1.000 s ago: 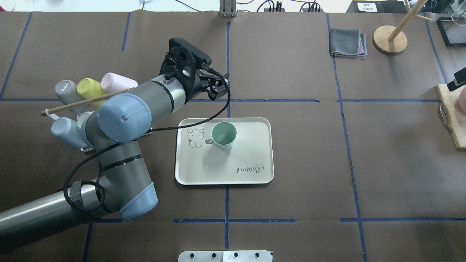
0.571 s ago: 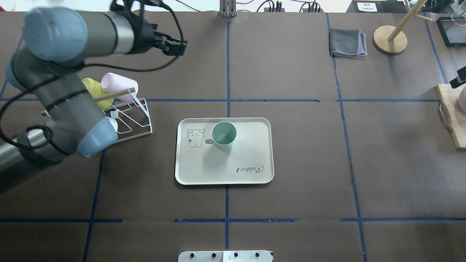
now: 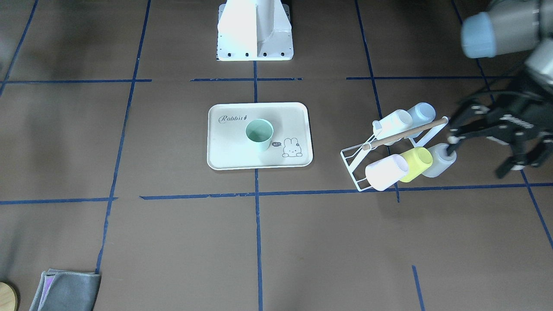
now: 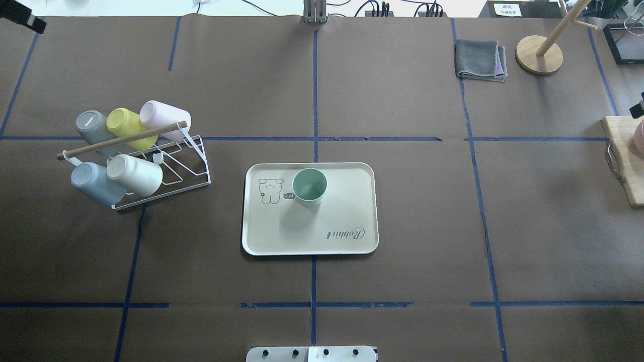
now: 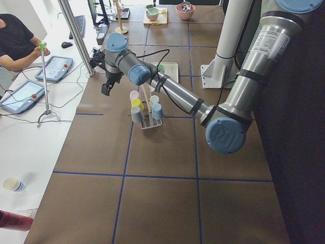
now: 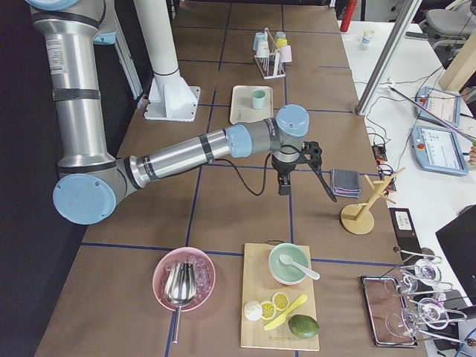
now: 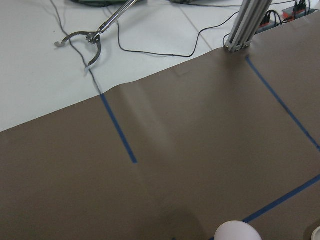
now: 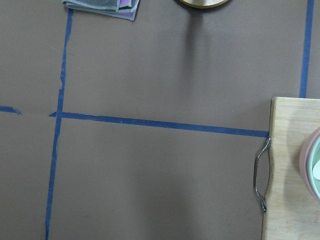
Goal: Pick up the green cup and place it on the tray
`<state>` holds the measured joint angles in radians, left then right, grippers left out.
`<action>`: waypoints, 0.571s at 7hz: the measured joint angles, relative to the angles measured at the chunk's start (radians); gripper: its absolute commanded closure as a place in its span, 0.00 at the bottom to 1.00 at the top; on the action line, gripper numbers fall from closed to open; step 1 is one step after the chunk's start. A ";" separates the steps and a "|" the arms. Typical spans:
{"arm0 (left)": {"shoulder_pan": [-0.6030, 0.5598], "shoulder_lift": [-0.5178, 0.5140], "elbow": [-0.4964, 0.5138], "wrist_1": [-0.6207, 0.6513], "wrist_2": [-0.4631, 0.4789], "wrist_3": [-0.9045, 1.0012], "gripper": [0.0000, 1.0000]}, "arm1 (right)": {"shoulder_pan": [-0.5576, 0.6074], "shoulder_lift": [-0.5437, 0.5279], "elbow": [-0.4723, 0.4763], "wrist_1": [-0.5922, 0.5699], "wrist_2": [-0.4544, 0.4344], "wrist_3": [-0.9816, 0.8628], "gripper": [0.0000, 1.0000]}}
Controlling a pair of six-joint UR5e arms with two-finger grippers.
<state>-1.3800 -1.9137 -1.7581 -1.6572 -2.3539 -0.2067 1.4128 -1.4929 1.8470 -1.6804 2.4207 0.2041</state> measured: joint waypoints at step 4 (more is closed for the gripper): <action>-0.112 0.107 0.079 0.355 0.097 0.396 0.00 | 0.148 -0.006 -0.131 -0.010 0.001 -0.254 0.00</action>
<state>-1.4923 -1.8067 -1.6786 -1.3026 -2.2568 0.1895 1.5607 -1.4992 1.7159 -1.6906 2.4221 -0.0495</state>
